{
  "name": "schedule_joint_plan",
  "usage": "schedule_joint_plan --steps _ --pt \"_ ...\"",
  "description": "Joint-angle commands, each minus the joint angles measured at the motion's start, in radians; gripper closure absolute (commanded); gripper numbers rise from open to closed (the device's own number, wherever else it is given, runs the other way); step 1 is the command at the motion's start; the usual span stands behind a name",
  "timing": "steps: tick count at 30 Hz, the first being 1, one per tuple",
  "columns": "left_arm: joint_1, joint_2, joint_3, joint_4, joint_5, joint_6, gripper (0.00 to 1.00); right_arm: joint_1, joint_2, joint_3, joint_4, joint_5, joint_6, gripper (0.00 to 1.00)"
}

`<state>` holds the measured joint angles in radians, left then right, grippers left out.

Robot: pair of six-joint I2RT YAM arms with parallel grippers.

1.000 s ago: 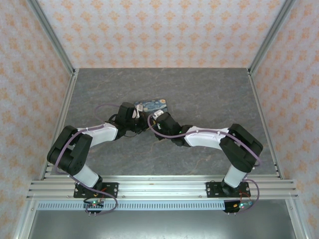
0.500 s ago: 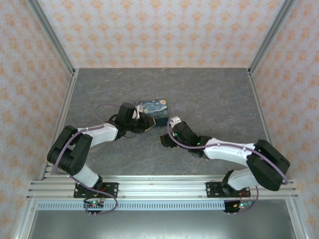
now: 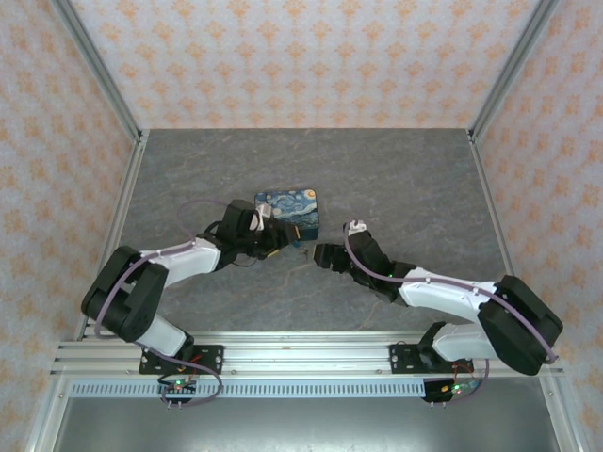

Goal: Unlock the padlock with the key

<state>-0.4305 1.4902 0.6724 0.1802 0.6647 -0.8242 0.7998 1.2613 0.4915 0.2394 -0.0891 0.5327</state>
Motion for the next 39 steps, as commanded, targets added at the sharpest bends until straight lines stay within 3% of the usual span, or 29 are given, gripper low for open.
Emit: schedule_joint_plan --steps 1,8,20,39 --pt "-0.003 -0.103 0.016 -0.095 -0.068 0.074 0.16 -0.008 0.025 -0.014 0.117 -0.055 0.101 0.24" --pt "0.001 -0.215 0.093 -0.311 -0.221 0.184 0.0 -0.008 0.141 0.026 0.262 -0.153 0.198 0.24" --pt "0.082 -0.133 0.267 -0.57 -0.454 0.272 0.0 -0.01 0.319 0.132 0.384 -0.232 0.287 0.24" --pt "0.095 -0.043 0.227 -0.51 -0.446 0.221 0.0 -0.094 0.468 0.3 0.344 -0.282 0.269 0.26"
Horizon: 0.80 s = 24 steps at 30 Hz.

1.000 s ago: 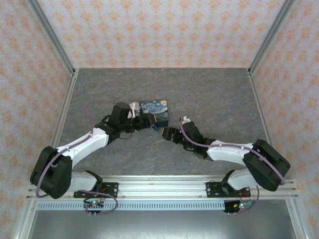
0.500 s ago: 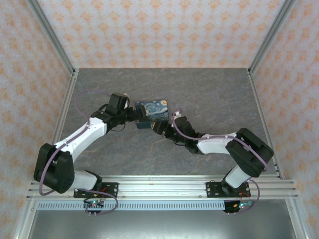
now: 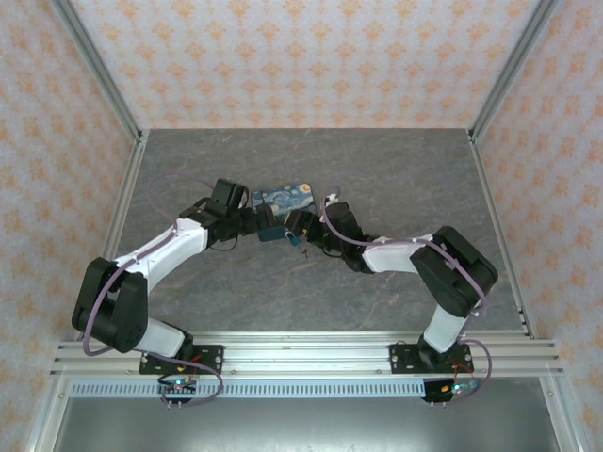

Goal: Unlock the padlock with the key

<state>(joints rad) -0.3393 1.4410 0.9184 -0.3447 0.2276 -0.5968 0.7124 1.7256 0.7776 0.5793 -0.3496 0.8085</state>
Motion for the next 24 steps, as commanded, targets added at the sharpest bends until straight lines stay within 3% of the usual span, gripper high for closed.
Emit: schedule_joint_plan --steps 1,9,16,24 --pt "0.004 0.008 -0.021 0.017 -0.007 -0.008 0.0 -0.007 -0.002 0.004 0.009 -0.026 -0.005 0.26" --pt "0.002 0.024 -0.004 0.02 0.003 -0.005 0.0 -0.006 -0.103 -0.125 0.027 -0.026 -0.007 0.27" --pt "0.003 0.039 0.036 -0.004 0.002 0.008 0.0 -0.007 -0.161 -0.147 -0.11 0.019 -0.15 0.29" --pt "0.001 0.043 0.035 0.001 0.016 -0.012 0.0 -0.006 -0.152 -0.106 -0.192 0.047 -0.35 0.44"
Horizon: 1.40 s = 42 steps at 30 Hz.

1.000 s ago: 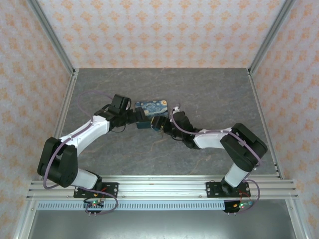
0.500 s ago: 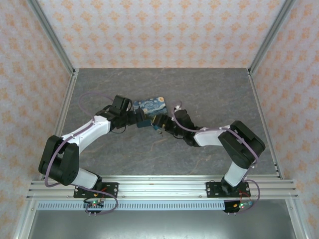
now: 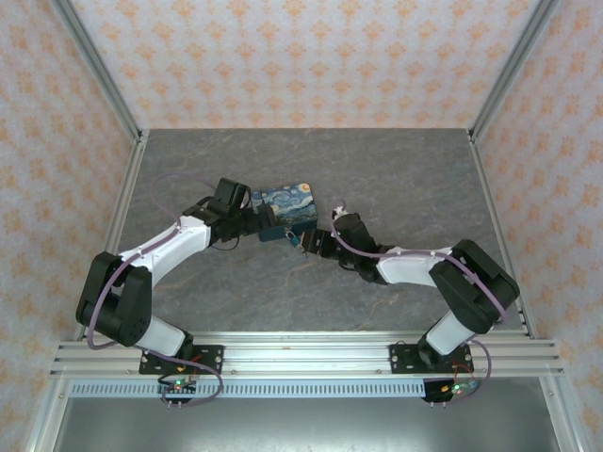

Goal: Unlock the padlock with the key

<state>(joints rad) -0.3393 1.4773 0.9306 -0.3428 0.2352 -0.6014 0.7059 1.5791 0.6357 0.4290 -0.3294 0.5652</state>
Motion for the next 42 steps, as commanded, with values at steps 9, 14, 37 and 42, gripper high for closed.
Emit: schedule_joint_plan --steps 9,14,37,42 --pt "0.002 0.006 0.021 -0.001 0.015 -0.015 0.0 0.001 0.119 0.093 0.022 -0.097 -0.128 0.56" --pt "0.002 0.012 0.023 0.003 0.023 -0.021 0.0 0.0 0.17 0.125 0.024 -0.122 -0.138 0.57" --pt "0.002 0.024 0.006 0.042 0.047 -0.037 0.0 0.007 0.288 0.208 -0.023 -0.119 -0.167 0.64" --pt "0.001 0.031 0.006 0.048 0.051 -0.04 0.0 0.016 0.297 0.214 -0.028 -0.115 -0.167 0.67"
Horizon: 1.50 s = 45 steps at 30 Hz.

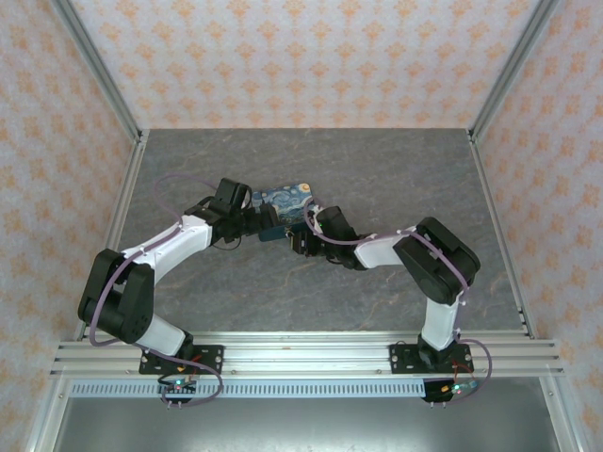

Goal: Unlock the padlock with the key

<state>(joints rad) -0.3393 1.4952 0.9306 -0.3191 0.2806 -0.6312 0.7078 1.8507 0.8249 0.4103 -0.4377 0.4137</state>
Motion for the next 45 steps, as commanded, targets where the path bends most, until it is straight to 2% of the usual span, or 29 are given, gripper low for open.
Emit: schedule_joint_plan --steps 1,7,19,27,39,45 --pt "0.001 0.013 0.004 0.026 0.006 -0.011 0.0 0.016 0.028 0.027 -0.008 -0.006 -0.014 0.68" --pt "0.002 0.016 0.007 0.029 0.008 -0.012 0.0 0.021 0.034 0.04 -0.015 -0.004 -0.015 0.73" --pt "0.002 -0.004 0.01 0.016 -0.013 -0.002 0.0 0.021 -0.02 -0.008 -0.032 0.049 0.005 0.99" --pt "-0.027 -0.021 0.031 -0.032 -0.116 0.016 0.0 0.021 -0.095 -0.056 -0.059 0.116 0.081 1.0" --pt "-0.195 0.088 0.168 -0.176 -0.448 0.077 0.0 0.021 -0.138 -0.099 -0.088 0.181 0.181 1.0" --pt "-0.212 0.14 0.184 -0.178 -0.498 0.076 0.0 0.021 -0.141 -0.108 -0.082 0.192 0.228 1.0"
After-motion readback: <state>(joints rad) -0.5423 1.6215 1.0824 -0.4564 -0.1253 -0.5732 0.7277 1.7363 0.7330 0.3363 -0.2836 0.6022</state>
